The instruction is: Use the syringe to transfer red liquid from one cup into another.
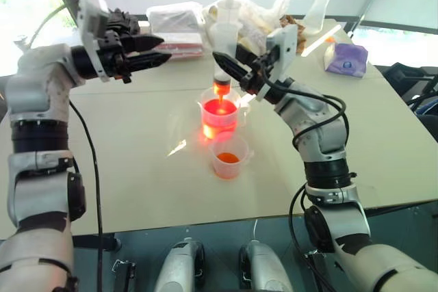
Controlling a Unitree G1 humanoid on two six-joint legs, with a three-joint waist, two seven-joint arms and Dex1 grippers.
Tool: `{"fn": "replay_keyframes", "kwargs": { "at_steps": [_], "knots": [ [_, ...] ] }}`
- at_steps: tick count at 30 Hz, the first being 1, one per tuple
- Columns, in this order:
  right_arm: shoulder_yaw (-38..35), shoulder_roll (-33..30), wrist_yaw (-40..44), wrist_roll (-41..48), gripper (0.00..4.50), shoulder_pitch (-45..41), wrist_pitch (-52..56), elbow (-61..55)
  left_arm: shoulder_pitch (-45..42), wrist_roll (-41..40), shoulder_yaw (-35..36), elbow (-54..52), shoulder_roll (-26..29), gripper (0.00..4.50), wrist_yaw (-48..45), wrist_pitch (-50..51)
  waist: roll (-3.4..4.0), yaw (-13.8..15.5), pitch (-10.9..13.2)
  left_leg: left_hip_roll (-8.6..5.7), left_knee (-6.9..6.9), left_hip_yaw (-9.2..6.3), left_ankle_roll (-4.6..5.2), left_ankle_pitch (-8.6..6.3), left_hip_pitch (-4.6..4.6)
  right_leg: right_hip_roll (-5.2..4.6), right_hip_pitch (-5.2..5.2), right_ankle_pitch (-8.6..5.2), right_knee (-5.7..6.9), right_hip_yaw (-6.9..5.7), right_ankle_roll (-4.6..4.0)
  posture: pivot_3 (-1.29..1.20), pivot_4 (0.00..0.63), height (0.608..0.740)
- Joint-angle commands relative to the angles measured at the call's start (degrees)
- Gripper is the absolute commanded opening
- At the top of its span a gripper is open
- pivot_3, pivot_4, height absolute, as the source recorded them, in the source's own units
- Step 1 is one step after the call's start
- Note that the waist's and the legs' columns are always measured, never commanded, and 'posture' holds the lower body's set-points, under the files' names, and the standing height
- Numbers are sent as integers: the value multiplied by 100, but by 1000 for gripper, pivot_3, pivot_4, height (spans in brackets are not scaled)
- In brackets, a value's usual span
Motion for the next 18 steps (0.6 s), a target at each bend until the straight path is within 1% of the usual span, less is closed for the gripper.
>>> {"fn": "replay_keyframes", "kwargs": {
  "at_steps": [1, 5, 7, 10, 12, 14, 16, 18],
  "knots": [
    [-306, -157, -104, 321, 1496, -270, 222, -440, 352, -327, 265, -845, 7, 2365, 517, 368, 0, 1, 0, 0, 0, 0, 0, 0, 0, 0, 0, 0, 0, 0, 0, 0, 150, 740],
    [-749, -561, -394, 1160, 1496, -564, 1331, -1363, 852, -641, 440, -1546, 72, 2365, 861, 722, 0, 14, 0, 0, 1, 0, 0, 0, -2, -3, -1, 0, 0, 0, 0, 0, 150, 740],
    [-1005, -740, -805, 1917, 1496, -486, 2218, -2163, 1022, -766, 497, -1777, 93, 2365, 984, 827, 0, 13, 0, 1, 0, -1, -1, 0, -2, -4, -2, 0, 0, 0, 0, 0, 150, 740],
    [-1159, -716, -1480, 2676, 1496, -254, 2976, -2898, 1063, -862, 482, -1853, 102, 2365, 1116, 853, -2, 4, -2, 1, -3, -7, -2, -1, 2, -7, 0, 0, -6, 0, -1, 0, 150, 740],
    [-1215, -632, -1911, 3071, 1496, -84, 3278, -3224, 1042, -903, 458, -1835, 101, 2365, 1171, 823, -3, 2, -3, 1, -3, -7, -5, 1, 7, -7, 5, -1, -9, 0, -2, 0, 150, 740],
    [-1201, -500, -2279, 3409, 1496, 358, 3415, -3589, 882, -941, 384, -1731, 83, 2365, 1161, 768, -5, 7, -4, 1, -3, -6, -5, 1, 9, -7, 7, -1, -8, 1, -3, 0, 150, 740],
    [-1107, -430, -2461, 3530, 1496, 720, 3393, -3802, 673, -942, 278, -1592, 61, 2365, 1104, 705, -5, 31, -4, 0, -2, -7, -6, 2, 9, -8, 10, 0, -8, -1, -4, 0, 150, 740],
    [-973, -449, -2468, 3491, 1496, 979, 3306, -3903, 463, -927, 179, -1462, 25, 2365, 1028, 642, -5, 27, -4, -6, -1, -6, -1, 4, 7, -12, 10, 0, -10, 0, -3, 0, 150, 740]
  ]
}}
